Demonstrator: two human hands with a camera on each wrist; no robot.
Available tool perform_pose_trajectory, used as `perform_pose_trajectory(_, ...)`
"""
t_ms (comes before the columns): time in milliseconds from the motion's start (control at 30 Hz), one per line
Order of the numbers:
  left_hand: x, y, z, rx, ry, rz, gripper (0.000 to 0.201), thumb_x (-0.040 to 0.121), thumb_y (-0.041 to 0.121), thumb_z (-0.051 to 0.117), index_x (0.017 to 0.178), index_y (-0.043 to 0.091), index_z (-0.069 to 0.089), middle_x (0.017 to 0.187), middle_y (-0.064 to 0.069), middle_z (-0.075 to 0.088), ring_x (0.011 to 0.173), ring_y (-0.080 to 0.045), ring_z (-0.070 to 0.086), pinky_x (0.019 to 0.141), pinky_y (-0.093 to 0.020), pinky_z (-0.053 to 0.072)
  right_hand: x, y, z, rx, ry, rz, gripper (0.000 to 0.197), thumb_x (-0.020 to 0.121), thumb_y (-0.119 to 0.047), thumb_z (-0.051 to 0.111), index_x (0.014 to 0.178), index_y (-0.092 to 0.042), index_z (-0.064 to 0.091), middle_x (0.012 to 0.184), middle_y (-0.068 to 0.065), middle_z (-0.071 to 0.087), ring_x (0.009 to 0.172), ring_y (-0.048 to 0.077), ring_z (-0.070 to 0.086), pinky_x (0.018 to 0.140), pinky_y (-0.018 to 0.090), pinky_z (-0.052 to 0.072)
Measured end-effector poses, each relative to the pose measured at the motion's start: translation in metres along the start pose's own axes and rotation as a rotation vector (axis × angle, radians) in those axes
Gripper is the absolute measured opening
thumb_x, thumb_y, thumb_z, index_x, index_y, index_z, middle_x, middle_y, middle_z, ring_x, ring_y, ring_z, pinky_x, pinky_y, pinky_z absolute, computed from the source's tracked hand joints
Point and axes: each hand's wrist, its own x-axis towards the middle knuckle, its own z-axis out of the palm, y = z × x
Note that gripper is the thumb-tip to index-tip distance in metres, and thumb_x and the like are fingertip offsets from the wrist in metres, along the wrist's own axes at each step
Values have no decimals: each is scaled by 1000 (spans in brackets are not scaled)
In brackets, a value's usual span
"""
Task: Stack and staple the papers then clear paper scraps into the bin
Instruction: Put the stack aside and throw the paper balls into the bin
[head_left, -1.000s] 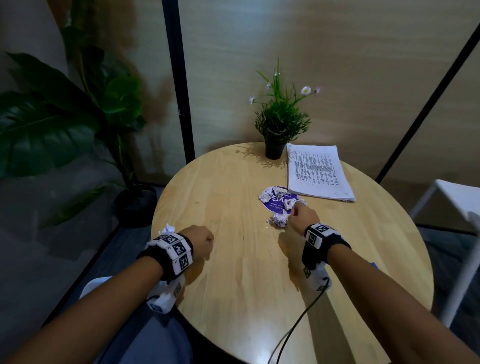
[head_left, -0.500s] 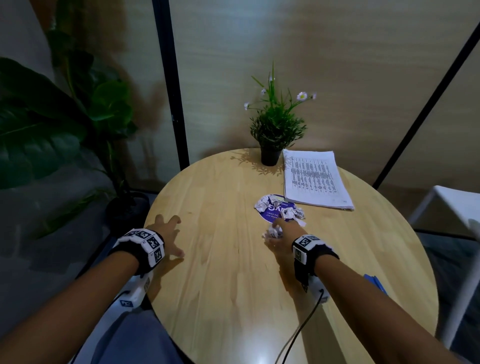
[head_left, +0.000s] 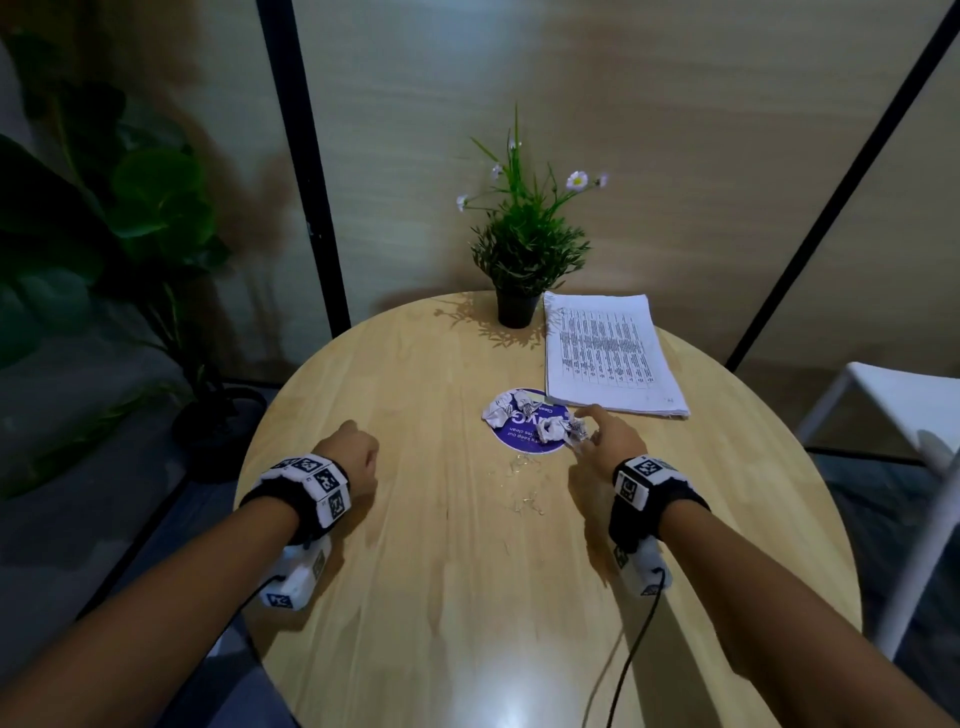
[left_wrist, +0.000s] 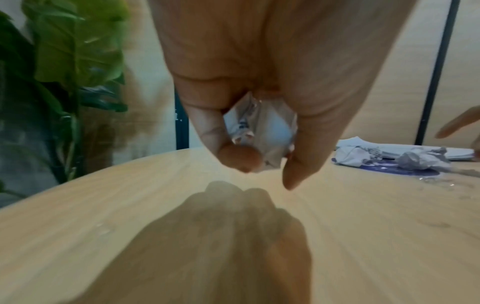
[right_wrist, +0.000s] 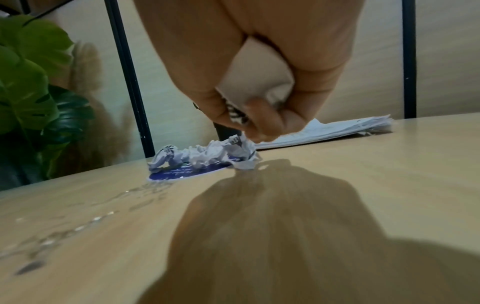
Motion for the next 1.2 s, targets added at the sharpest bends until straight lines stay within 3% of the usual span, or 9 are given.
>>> perform_pose_trajectory(133,14,37,-9,-60,2,10,16,80,15,57,68,14,48,74,-2,45,75,-25,51,64,-26,38,13,3,-6,-100,-44,-65,58,85,-31,64,137,-30,39,138,14,38,109,31,59,85,35,49)
perform_pose_trajectory(267,34,67,-14,-167,-6,74,8,82,17,57,88,17,51,94,-6,61,82,-26,58,71,-30,47,25,0,-5,-216,-141,-158,69,85,-26,65,143,-35,29,151,8,24,122,30,52,94,38,48)
perform_pose_trajectory(367,51,85,-17,-203,20,133,21,83,18,63,103,20,56,103,-7,67,83,-23,60,75,-28,48,29,-4,-2,-259,-185,-201,68,87,-27,61,145,-34,27,148,7,30,122,28,52,94,35,47)
perform_pose_trajectory(467,66,104,-21,-220,71,178,33,86,23,63,117,22,54,106,-10,67,88,-26,62,77,-29,48,29,-2,1,-270,-154,-186,45,90,-24,54,134,-21,45,137,9,45,118,28,54,94,35,46)
perform_pose_trajectory(667,94,133,-18,-181,30,201,70,86,35,64,145,27,28,135,-18,48,116,-36,54,94,-40,47,19,13,5,-271,-55,-128,23,91,-20,51,111,-11,59,114,11,58,103,27,57,78,28,42)
perform_pose_trajectory(767,99,146,-11,-148,-33,187,75,83,37,66,146,31,25,138,-19,39,117,-40,53,94,-42,47,14,21,2,-182,-23,-103,18,90,-23,55,104,-13,60,108,9,60,96,26,57,73,25,39)
perform_pose_trajectory(867,96,156,-3,-20,-53,213,53,87,26,62,136,23,43,129,-17,44,105,-38,59,84,-38,48,7,24,-2,-96,0,-85,9,86,-21,60,93,-16,60,99,6,61,83,20,52,70,24,38)
perform_pose_trajectory(1000,86,152,4,19,-42,237,35,87,11,58,122,16,58,123,-15,52,104,-36,60,85,-36,48,-3,18,-9,17,6,-99,13,77,-16,68,79,-20,56,85,0,60,76,17,50,60,23,36)
perform_pose_trajectory(1200,39,112,-26,-79,-21,257,25,84,22,62,109,17,62,110,-10,64,93,-31,61,71,-28,43,-36,-21,-7,153,-1,-124,31,73,-4,65,65,-30,50,79,-4,58,75,19,54,66,24,44)
